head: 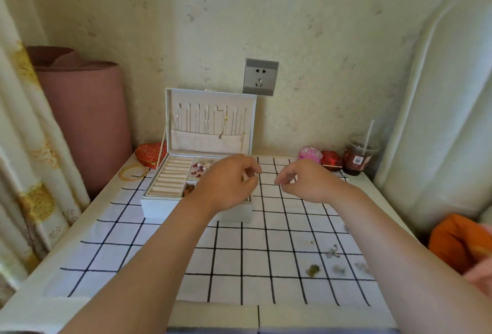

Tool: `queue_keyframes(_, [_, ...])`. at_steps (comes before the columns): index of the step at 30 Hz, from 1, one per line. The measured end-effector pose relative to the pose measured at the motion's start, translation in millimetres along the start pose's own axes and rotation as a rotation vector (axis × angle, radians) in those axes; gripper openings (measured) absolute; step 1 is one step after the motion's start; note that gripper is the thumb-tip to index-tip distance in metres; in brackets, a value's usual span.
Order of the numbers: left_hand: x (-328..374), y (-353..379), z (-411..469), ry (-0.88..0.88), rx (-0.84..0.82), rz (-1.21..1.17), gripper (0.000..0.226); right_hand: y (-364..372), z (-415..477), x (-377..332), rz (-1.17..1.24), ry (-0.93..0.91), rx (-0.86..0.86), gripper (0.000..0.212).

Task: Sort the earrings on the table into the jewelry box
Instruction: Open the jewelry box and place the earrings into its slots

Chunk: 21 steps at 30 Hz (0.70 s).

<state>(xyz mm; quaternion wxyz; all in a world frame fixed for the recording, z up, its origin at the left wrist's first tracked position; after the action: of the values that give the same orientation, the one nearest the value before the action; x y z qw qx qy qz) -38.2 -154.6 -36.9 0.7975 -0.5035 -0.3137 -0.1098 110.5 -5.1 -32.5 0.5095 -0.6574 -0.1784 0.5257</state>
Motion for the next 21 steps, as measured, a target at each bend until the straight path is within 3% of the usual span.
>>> queue_keyframes(7, [50.5,46.7,-10.6,0.016,-0.292,0.08,0.013,-13.2,-59.9,32.6,-0.095,0.128,-0.21,0.018])
queue_keyframes(12, [66.2,86.2,-16.2,0.012,-0.501,0.294,0.022,-4.6,-77.2,42.8,-0.11,0.143,-0.305,0.017])
queue_keyframes(15, [68.2,101.0,-16.2,-0.036,-0.533,0.339,0.024,-1.1,-79.2,46.0,-0.11,0.149,-0.306,0.017])
queue_keyframes(21, [71.0,114.4,-17.3,-0.078,-0.447,0.332,0.016,6.6,-78.5,46.6,-0.099,0.143,-0.33,0.015])
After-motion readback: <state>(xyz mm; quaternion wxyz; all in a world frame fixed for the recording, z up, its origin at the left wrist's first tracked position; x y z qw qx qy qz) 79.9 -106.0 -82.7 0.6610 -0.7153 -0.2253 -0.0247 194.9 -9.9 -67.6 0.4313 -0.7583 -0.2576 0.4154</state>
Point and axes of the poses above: each hand's wrist, its own z-axis towards the middle knuckle, its own y-axis out of the palm, x = y × z, the point moved 2 cm from there along z, towards the middle knuckle, and after that the axes turned 5 degrees about -y, right-handed, at the moved point
